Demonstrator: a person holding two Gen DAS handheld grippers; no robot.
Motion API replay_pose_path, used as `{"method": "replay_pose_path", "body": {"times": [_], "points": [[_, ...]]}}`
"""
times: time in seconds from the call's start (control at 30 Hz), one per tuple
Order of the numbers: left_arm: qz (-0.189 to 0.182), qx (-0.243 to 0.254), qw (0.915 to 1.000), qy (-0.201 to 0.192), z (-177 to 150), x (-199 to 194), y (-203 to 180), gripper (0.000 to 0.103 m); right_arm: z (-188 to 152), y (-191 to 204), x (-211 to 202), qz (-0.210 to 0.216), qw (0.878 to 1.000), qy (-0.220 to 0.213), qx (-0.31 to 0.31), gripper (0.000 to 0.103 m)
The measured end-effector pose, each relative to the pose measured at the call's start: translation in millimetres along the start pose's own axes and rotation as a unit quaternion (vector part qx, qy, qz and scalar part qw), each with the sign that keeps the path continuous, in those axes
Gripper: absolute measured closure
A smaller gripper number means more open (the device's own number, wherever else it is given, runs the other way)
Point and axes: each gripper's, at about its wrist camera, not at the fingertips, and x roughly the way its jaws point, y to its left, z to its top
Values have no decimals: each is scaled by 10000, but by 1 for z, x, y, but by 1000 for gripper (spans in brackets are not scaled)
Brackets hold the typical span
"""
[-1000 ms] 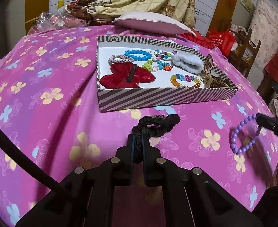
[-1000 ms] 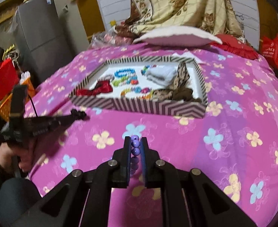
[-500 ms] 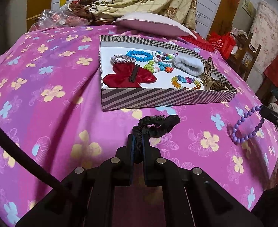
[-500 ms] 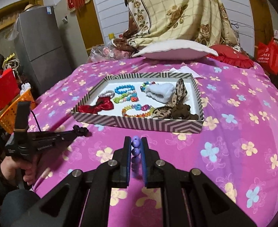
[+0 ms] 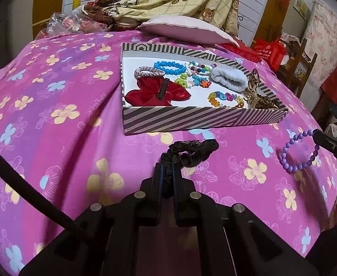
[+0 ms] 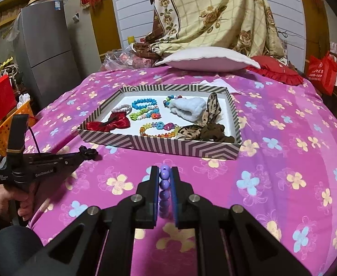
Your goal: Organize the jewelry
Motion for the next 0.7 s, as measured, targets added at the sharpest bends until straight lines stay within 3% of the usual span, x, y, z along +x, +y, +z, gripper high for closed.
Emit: {"method": "replay_pose_path", "body": {"times": [0.7], "points": [[132, 83, 9999, -28, -2, -1, -3, 100, 0, 4, 0, -111, 9999, -33, -54, 94]]}}
